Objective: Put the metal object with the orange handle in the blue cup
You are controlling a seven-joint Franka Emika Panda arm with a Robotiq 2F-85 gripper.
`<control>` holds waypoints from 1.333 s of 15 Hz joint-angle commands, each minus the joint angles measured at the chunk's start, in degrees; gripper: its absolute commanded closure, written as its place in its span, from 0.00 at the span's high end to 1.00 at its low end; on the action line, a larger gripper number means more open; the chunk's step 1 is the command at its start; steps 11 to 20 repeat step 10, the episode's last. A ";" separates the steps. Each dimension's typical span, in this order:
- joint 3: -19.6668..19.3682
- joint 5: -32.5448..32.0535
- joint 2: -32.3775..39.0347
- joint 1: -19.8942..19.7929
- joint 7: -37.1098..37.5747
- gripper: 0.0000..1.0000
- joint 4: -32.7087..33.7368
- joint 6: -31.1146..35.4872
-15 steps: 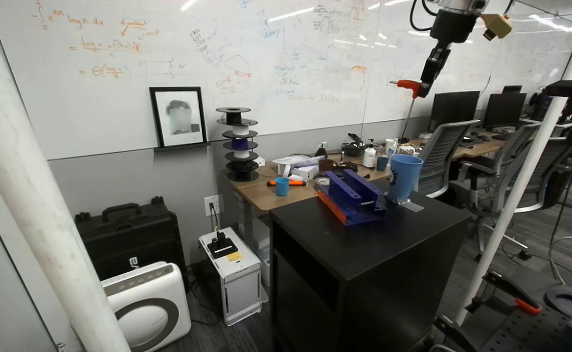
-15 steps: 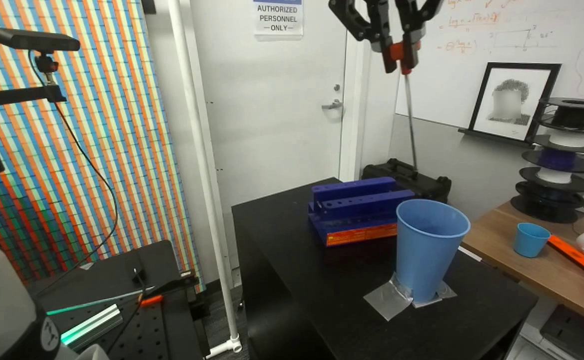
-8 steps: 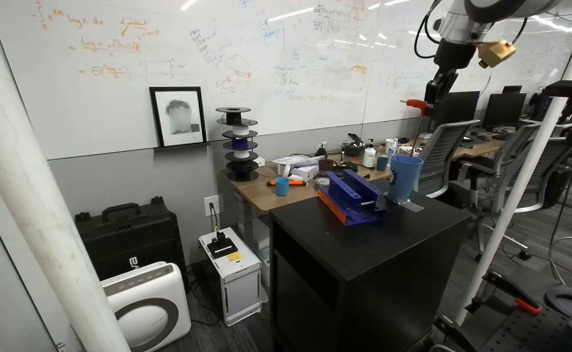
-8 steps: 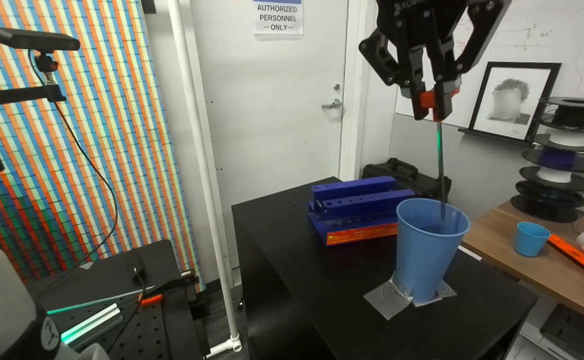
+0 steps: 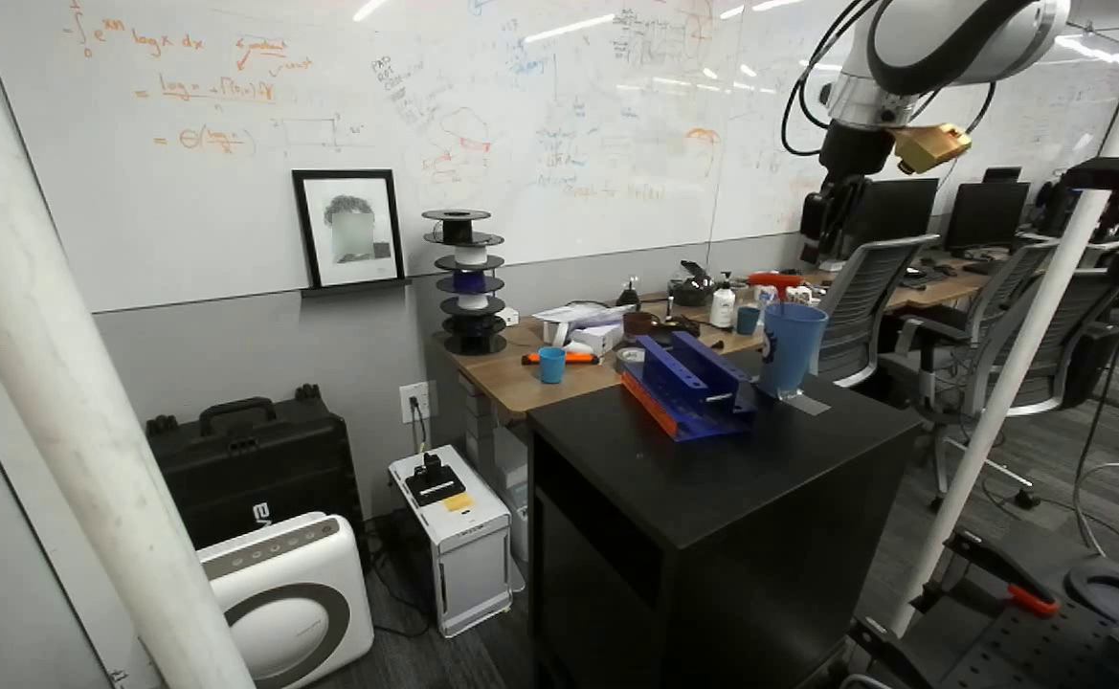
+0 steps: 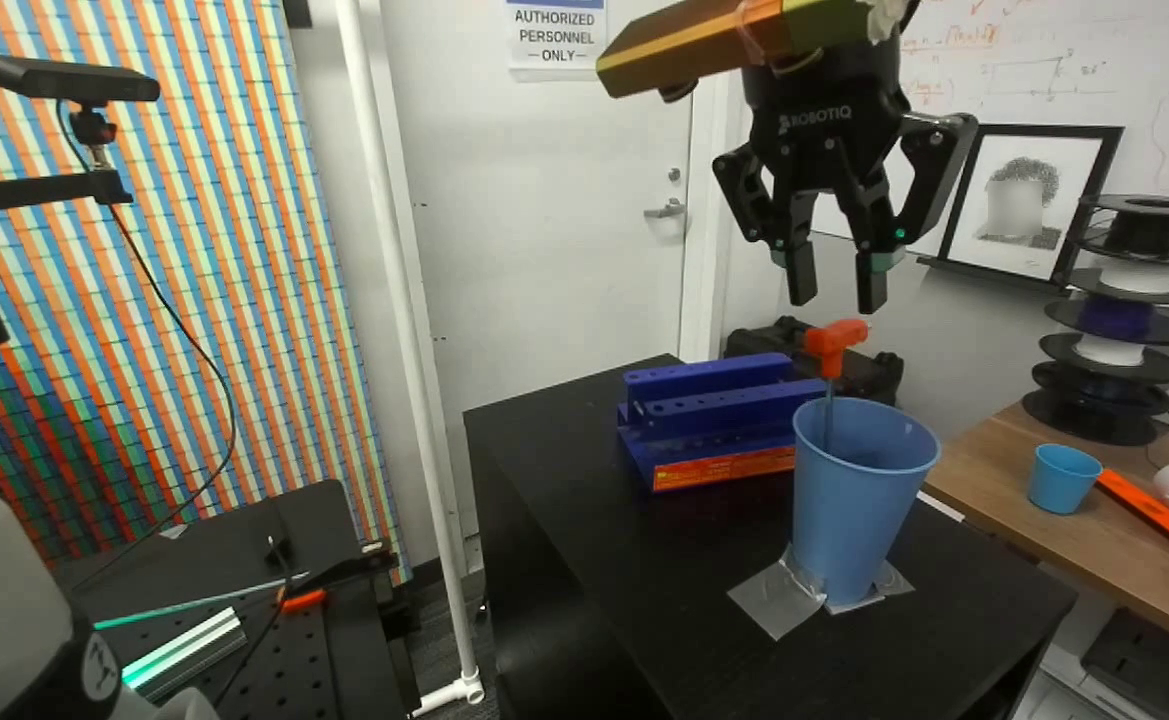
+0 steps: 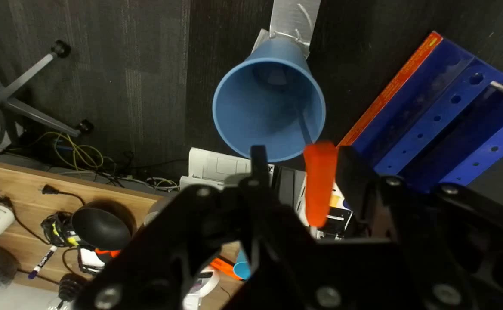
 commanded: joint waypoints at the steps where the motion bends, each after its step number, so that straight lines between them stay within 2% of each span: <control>1: -0.46 4.17 -2.41 0.99 -2.36 0.77 1.53 -5.87; 4: -0.26 7.85 -4.64 1.85 -3.35 0.99 4.06 -15.94; 7: 0.32 11.50 -5.70 3.77 -4.28 1.00 7.57 -26.77; 8: 0.12 9.01 -4.86 2.59 -2.95 1.00 5.09 -21.76; 10: 0.42 10.17 -5.72 3.47 -3.10 1.00 6.35 -25.26; 20: 0.42 10.17 -5.72 3.47 -3.10 1.00 6.35 -25.26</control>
